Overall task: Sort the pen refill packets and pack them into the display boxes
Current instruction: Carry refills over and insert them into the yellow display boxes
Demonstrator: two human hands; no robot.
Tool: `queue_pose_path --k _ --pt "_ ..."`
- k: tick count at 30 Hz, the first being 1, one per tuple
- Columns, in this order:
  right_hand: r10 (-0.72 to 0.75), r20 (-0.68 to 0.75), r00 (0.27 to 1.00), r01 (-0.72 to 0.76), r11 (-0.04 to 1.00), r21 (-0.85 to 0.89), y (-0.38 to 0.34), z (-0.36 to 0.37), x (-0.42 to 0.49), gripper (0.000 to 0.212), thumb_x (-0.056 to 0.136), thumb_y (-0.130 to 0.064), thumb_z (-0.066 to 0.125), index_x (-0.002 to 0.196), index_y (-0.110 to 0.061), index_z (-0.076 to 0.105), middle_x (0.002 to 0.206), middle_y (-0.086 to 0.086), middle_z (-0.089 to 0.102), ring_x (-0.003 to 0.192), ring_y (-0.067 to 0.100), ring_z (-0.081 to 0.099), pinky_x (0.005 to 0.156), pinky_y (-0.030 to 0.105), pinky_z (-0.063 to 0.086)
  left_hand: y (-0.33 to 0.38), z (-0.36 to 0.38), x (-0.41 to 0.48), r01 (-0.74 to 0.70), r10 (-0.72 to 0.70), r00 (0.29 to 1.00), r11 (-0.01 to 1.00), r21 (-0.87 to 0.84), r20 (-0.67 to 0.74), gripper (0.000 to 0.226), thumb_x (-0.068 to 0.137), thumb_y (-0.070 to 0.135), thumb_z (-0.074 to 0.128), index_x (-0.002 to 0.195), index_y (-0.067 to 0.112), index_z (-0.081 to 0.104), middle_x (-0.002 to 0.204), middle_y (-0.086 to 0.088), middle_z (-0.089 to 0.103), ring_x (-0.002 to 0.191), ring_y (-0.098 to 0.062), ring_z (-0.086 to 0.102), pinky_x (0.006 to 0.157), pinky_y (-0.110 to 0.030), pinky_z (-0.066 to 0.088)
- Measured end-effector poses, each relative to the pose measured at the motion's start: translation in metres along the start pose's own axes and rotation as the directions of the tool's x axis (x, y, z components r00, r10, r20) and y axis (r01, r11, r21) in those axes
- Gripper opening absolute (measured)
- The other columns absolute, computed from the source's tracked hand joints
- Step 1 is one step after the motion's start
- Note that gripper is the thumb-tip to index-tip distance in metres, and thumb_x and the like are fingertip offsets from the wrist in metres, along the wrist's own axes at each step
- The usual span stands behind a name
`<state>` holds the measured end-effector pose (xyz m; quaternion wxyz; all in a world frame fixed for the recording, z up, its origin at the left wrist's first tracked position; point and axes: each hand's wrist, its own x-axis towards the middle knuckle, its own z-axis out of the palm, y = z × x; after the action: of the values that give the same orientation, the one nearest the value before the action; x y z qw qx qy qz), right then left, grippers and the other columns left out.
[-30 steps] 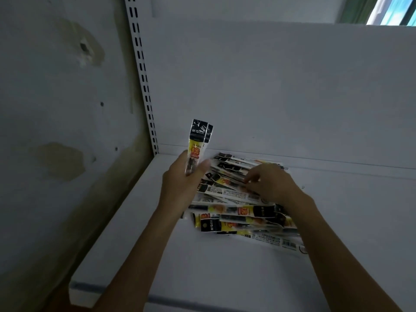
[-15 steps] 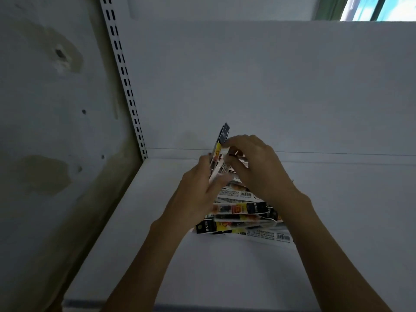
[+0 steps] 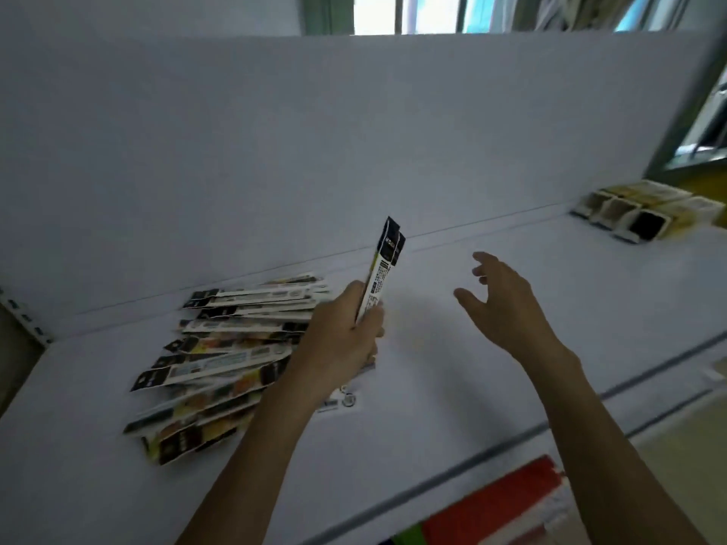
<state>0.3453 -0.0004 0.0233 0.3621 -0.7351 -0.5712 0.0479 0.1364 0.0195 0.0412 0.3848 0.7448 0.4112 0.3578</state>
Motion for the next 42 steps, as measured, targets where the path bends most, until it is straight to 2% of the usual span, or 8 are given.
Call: queue_pose_path --k 5,10,13,16,21,32,39,42 --pt "0.143 -0.113 0.983 -0.153 0.985 -0.083 0.102 -0.095 -0.011 0.055 0.089 -0.025 0.058 0.137 -0.01 0.037 0.132 0.014 0.046 0.119 0.028 0.047 0.098 0.037 0.038 0.047 0.119 0.039 0.0 0.029 0.991 0.978 -0.21 0.134 0.011 0.092 0.019 0.055 0.091 0.016 0.065 0.073 0.003 0.067 0.066 -0.005 0.064 0.067 -0.023 0.055" --pt "0.24 -0.195 0.951 -0.272 0.949 -0.159 0.201 -0.182 -0.028 0.054 0.089 -0.024 0.057 0.137 -0.012 0.037 0.134 0.011 0.044 0.12 0.026 0.045 0.097 0.039 0.041 0.105 0.244 0.06 -0.091 0.13 0.974 0.975 -0.203 0.186 0.019 0.094 0.02 0.048 0.083 0.014 0.061 0.072 -0.005 0.065 0.066 -0.013 0.059 0.061 -0.025 0.047" --pt "0.265 -0.222 0.938 -0.304 0.938 -0.167 0.248 -0.218 -0.03 0.052 0.089 -0.023 0.056 0.137 -0.013 0.038 0.134 0.01 0.046 0.119 0.024 0.045 0.092 0.032 0.039 0.13 0.306 0.071 -0.018 0.092 0.961 0.963 -0.27 0.262 0.017 0.094 0.013 0.043 0.081 0.011 0.054 0.061 0.0 0.054 0.047 -0.012 0.05 0.047 -0.023 0.043" --pt "0.298 -0.237 0.925 -0.34 0.927 -0.159 0.286 -0.242 -0.027 0.051 0.089 -0.024 0.057 0.136 -0.013 0.04 0.134 0.009 0.047 0.119 0.023 0.046 0.092 0.03 0.038 0.143 0.356 0.086 0.013 0.072 0.94 0.969 -0.245 0.333 0.017 0.093 0.016 0.042 0.092 0.001 0.048 0.062 -0.004 0.045 0.051 -0.016 0.037 0.049 -0.028 0.032" --pt "0.327 -0.248 0.912 -0.366 0.921 -0.134 0.346 -0.26 -0.001 0.054 0.088 -0.024 0.058 0.137 -0.013 0.038 0.131 0.009 0.049 0.119 0.023 0.047 0.095 0.034 0.041 0.161 0.416 0.129 0.146 -0.052 0.915 0.967 -0.207 0.401 0.017 0.092 0.023 0.041 0.081 0.01 0.043 0.065 -0.003 0.049 0.051 -0.015 0.038 0.049 -0.028 0.034" --pt "0.204 -0.163 0.965 -0.231 0.958 -0.168 0.426 -0.276 0.171 0.049 0.089 -0.028 0.058 0.133 -0.014 0.044 0.132 0.005 0.05 0.117 0.02 0.049 0.094 0.034 0.043 0.178 0.471 0.246 0.095 -0.044 0.976 0.968 -0.233 0.215 0.019 0.096 0.014 0.043 0.111 0.014 0.055 0.074 0.0 0.063 0.051 0.0 0.059 0.055 -0.017 0.052" --pt "0.034 -0.019 0.999 -0.035 0.997 -0.068 0.441 -0.255 0.256 0.045 0.087 -0.026 0.06 0.129 -0.015 0.049 0.127 0.006 0.053 0.113 0.024 0.052 0.092 0.039 0.047 0.18 0.466 0.284 0.141 -0.152 0.987 0.976 -0.169 -0.054 0.02 0.095 0.015 0.044 0.109 0.014 0.059 0.074 0.003 0.063 0.054 0.004 0.06 0.05 -0.008 0.046" --pt "-0.081 0.071 0.994 0.085 0.994 -0.063 0.451 -0.253 0.281 0.045 0.088 -0.029 0.059 0.129 -0.016 0.049 0.129 0.006 0.052 0.115 0.023 0.05 0.091 0.033 0.042 0.188 0.477 0.293 0.145 -0.162 0.968 0.984 -0.099 -0.191 0.016 0.095 0.019 0.043 0.092 0.025 0.058 0.075 0.004 0.063 0.067 -0.006 0.063 0.052 -0.01 0.045"
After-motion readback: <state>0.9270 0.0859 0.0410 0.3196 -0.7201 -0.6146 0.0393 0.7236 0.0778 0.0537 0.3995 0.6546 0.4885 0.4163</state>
